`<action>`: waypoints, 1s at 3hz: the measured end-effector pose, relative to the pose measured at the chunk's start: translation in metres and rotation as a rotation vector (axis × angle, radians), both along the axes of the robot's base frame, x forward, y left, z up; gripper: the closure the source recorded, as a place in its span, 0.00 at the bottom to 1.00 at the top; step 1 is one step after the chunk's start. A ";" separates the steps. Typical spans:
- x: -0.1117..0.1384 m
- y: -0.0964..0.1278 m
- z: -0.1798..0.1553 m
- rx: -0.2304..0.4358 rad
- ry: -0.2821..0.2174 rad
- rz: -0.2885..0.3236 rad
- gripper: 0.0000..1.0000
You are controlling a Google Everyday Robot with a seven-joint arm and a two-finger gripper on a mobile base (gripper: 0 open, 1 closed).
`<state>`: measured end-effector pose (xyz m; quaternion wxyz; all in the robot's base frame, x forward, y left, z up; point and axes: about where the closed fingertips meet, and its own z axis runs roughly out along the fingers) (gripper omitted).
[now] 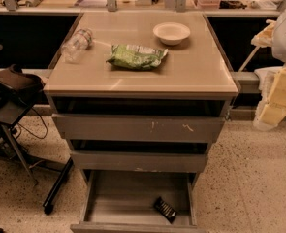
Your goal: Pick rxbar chocolate from bottom drawer and place on counter
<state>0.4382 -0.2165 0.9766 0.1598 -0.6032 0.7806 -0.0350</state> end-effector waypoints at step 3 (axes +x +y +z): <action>-0.004 0.004 -0.031 0.091 0.011 0.071 0.00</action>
Offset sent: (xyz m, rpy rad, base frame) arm -0.0012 0.0016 -0.0086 0.0396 0.0216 0.0425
